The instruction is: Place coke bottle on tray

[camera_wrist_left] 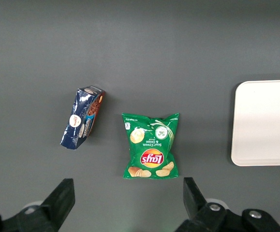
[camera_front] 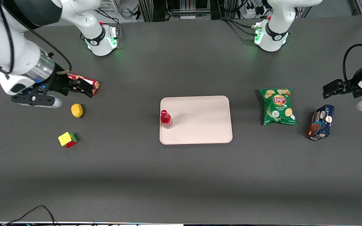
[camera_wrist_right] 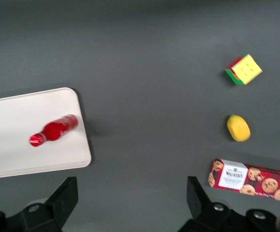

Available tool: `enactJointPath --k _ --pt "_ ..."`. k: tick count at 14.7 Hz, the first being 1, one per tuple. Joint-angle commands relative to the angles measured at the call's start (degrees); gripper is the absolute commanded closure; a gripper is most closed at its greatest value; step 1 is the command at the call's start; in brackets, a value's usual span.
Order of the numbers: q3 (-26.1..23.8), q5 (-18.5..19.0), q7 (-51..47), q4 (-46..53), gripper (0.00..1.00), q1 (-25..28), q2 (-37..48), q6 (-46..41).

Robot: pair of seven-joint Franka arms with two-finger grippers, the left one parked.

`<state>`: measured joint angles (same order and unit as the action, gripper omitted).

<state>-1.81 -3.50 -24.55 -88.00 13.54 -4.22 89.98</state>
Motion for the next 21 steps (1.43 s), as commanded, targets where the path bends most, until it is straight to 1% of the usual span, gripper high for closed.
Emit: enactJointPath --k 1,2,4,5,6,7,8,12,15,17,18,21 --pt "-1.44 0.07 -0.24 -10.42 0.0 -4.12 7.28 3.27" --pt "-1.96 -0.19 -0.24 -11.3 0.0 -6.75 8.34 3.1" --pt "-5.12 0.24 -0.24 -12.19 0.0 -13.25 9.58 2.75" --pt "-5.13 0.42 -0.15 -11.67 0.0 -15.19 9.32 2.75" --pt "-4.96 1.38 -0.06 -10.71 0.0 -16.34 8.79 2.75" --pt "-4.78 3.65 0.2 -10.09 0.0 -16.88 8.61 2.66" --pt "-4.34 4.72 0.55 -9.91 0.0 -16.97 8.61 2.49" --pt "-4.16 4.82 0.55 -9.29 0.0 -19.86 8.53 2.31" --pt "-3.64 4.82 0.47 -8.68 0.0 -20.13 8.18 2.13" --pt "-4.33 4.29 0.47 -6.84 0.0 -23.1 6.6 2.04" --pt "-4.34 4.29 0.55 -6.4 0.0 -23.64 6.07 2.13" --pt "-4.34 4.38 0.56 -5.26 0.0 -23.56 4.49 2.13"
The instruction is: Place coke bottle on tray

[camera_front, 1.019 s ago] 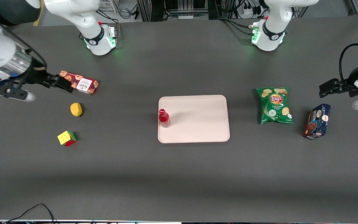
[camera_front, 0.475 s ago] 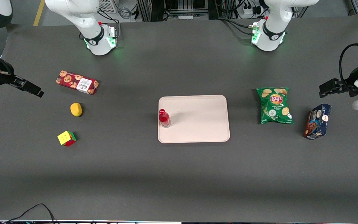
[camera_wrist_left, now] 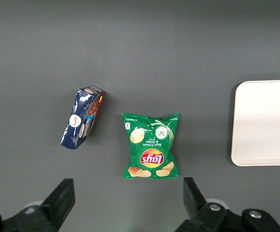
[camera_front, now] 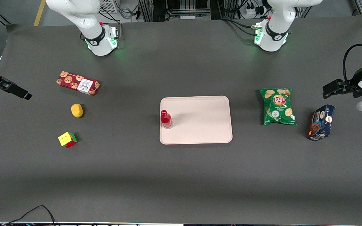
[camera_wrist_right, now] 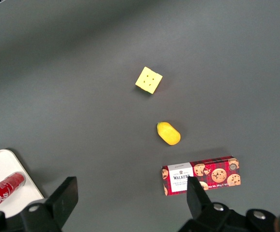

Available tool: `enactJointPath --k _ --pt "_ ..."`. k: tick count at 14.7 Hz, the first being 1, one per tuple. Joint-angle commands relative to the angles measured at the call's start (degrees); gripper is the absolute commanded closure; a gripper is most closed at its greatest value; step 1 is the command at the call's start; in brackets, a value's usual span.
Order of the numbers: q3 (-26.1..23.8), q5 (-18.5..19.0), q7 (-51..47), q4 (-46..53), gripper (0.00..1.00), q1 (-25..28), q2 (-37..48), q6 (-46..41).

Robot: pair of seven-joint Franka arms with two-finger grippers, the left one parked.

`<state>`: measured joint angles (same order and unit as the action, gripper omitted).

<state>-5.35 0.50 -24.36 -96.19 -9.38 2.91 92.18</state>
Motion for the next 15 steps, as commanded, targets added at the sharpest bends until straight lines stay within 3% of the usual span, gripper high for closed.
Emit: enactJointPath --k 1,8,10,15 --pt "-0.8 0.37 0.28 3.81 0.0 -0.55 -3.34 -0.07" --pt "0.78 0.55 -0.33 4.44 0.0 4.19 -3.52 -0.42" --pt "4.1 0.55 -0.16 4.44 0.0 7.17 -3.44 -0.51" --pt "4.21 0.46 -0.24 4.44 0.0 7.09 -3.17 -0.86"
